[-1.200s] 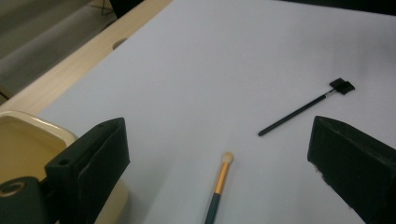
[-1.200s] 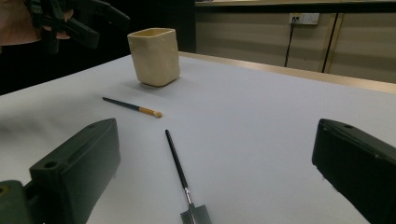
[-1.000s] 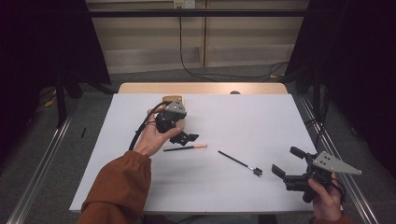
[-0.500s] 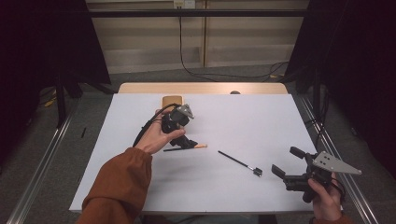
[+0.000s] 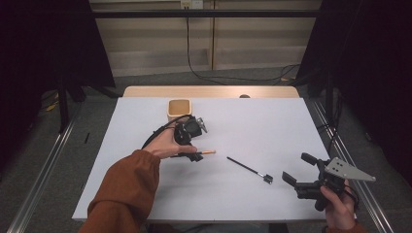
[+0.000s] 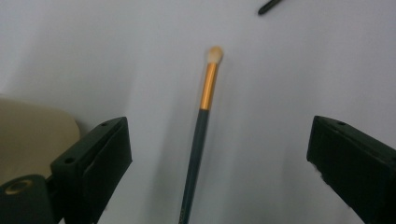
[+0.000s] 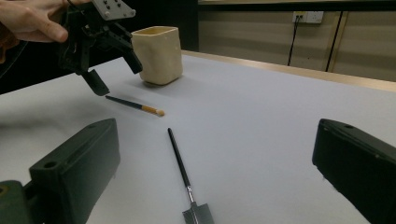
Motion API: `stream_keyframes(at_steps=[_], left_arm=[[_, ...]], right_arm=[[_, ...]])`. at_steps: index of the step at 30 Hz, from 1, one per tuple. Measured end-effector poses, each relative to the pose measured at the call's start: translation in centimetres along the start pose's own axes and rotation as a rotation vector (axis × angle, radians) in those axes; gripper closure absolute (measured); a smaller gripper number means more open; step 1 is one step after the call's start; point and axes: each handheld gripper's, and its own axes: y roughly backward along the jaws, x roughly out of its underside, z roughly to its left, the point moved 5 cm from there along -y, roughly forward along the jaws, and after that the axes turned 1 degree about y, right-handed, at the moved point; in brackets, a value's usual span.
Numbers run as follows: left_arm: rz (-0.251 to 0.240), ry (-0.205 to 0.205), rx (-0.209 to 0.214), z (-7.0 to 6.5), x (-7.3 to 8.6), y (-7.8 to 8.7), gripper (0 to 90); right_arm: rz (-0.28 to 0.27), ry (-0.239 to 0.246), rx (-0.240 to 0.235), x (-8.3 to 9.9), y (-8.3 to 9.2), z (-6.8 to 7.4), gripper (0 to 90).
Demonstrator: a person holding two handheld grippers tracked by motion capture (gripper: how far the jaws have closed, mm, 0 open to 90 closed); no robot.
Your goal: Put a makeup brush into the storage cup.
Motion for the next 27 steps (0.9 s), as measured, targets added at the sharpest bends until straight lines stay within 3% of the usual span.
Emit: stream_keyframes(at_steps=[2,4,5,8,17,20,23,24,27], left_arm=[[0.029,0.014,0.013,0.1,0.2,-0.3,6.3],[0.024,0.022,0.026,0.1,0.1,-0.8,6.6],[0.039,0.003,0.017,0.3,0.1,-1.0,7.4],[0.062,0.003,0.025,0.5,0.0,-1.4,9.4],[0.094,-0.012,0.016,1.3,-0.6,-2.1,27.9],[0.111,-0.016,0.008,1.6,-0.8,-2.5,37.9],[0.115,-0.004,0.027,1.4,-1.0,-2.9,42.9],[0.135,-0.025,0.038,1.5,-1.0,-2.8,46.1],[0.135,-0.030,0.043,1.3,-1.3,-3.0,51.5]], right_arm=[[0.000,0.001,-0.001,0.0,0.0,0.0,0.1],[0.004,-0.002,-0.002,0.0,0.0,0.0,0.1],[0.003,-0.002,-0.002,0.0,0.0,0.0,0.1],[0.003,0.000,-0.004,0.0,-0.1,0.0,0.1],[0.004,-0.004,-0.004,0.0,-0.1,0.0,0.1],[0.003,-0.002,-0.003,0.0,0.0,0.0,0.1],[0.002,-0.003,-0.003,0.0,0.0,0.0,0.1],[0.003,-0.003,-0.002,0.0,0.0,0.0,0.1],[0.003,-0.004,-0.002,0.1,0.0,-0.1,0.1]])
